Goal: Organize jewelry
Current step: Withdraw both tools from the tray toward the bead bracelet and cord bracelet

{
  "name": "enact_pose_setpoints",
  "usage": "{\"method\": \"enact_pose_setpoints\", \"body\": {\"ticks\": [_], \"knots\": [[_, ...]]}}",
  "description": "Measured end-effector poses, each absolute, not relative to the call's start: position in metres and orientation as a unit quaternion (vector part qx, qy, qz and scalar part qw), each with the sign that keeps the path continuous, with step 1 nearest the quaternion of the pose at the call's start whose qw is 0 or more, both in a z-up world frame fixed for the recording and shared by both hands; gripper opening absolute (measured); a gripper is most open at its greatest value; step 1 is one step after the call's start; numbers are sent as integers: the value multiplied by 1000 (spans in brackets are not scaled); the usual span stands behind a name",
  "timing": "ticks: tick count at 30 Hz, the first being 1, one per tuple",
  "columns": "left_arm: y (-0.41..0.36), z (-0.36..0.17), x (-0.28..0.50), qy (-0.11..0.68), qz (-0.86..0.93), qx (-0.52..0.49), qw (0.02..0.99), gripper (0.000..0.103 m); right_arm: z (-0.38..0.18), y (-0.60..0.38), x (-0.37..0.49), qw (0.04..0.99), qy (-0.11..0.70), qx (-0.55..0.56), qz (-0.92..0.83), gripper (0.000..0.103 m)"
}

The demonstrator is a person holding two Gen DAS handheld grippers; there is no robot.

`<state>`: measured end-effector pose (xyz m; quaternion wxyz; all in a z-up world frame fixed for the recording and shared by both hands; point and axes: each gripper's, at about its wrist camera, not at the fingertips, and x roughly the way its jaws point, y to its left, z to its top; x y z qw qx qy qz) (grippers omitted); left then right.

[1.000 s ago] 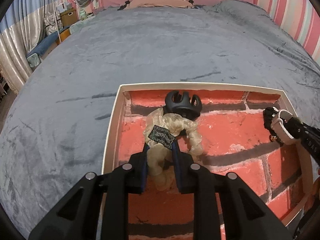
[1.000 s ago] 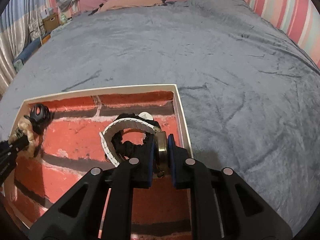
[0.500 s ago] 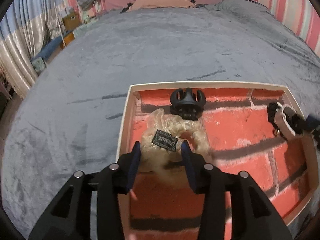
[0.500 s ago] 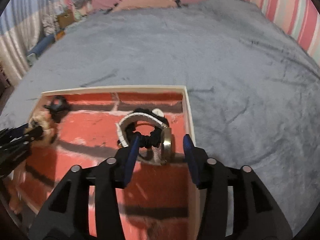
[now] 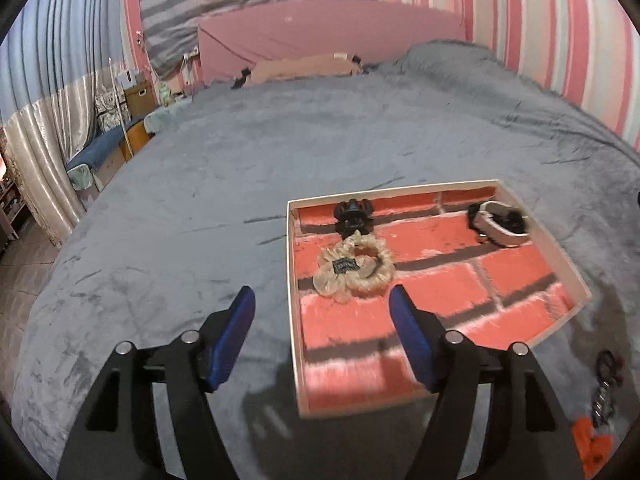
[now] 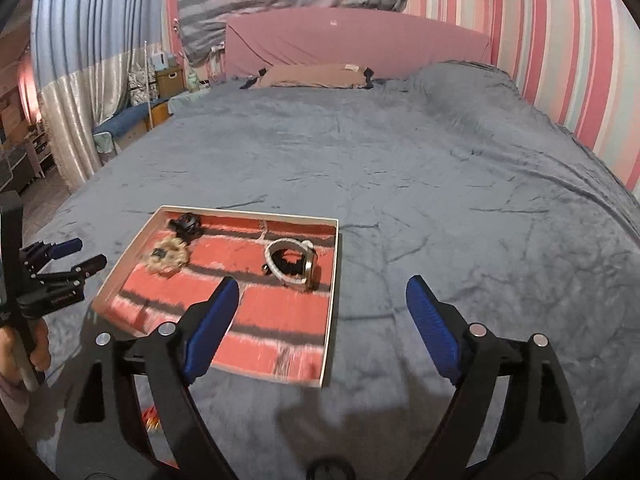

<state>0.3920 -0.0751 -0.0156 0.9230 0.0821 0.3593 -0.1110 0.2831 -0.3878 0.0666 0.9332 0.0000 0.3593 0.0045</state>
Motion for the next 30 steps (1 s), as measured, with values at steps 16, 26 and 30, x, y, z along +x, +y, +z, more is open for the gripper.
{"method": "enact_pose_setpoints", "body": {"ticks": [16,26,30], "knots": [[-24,7,240,337,-92,52,936,83,55,-370,138,947,316,-21,-56,89],[-11,-14,193,335,-62,26,940,83,20,-373,89,946,309,-2,-101,89],[-11,-32,185,345,-56,22,937,83,-1,-369,84,941,318,-9,-114,89]]}}
